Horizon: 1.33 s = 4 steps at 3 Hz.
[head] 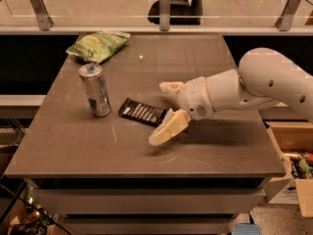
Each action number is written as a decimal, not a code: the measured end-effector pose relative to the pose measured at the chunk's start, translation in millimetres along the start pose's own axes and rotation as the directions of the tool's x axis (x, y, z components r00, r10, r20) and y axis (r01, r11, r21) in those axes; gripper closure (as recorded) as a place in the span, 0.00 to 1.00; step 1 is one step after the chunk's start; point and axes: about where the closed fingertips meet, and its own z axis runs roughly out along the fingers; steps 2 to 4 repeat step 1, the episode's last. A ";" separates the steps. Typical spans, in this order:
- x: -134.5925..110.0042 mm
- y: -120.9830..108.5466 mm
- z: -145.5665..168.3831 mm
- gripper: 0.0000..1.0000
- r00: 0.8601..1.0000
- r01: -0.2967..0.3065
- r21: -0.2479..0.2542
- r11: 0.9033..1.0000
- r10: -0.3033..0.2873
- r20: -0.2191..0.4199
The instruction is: Move rxbar chocolate near redbull can
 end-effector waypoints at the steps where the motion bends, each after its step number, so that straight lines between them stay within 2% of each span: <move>1: 0.0 0.0 0.1 0.00 1.000 0.000 0.000 1.000 0.000 0.000; 4: 0.0 0.0 0.1 0.00 1.000 0.000 0.000 1.000 0.000 0.000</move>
Offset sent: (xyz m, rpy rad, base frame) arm 0.0000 0.0000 0.0000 0.0000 0.0000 0.0000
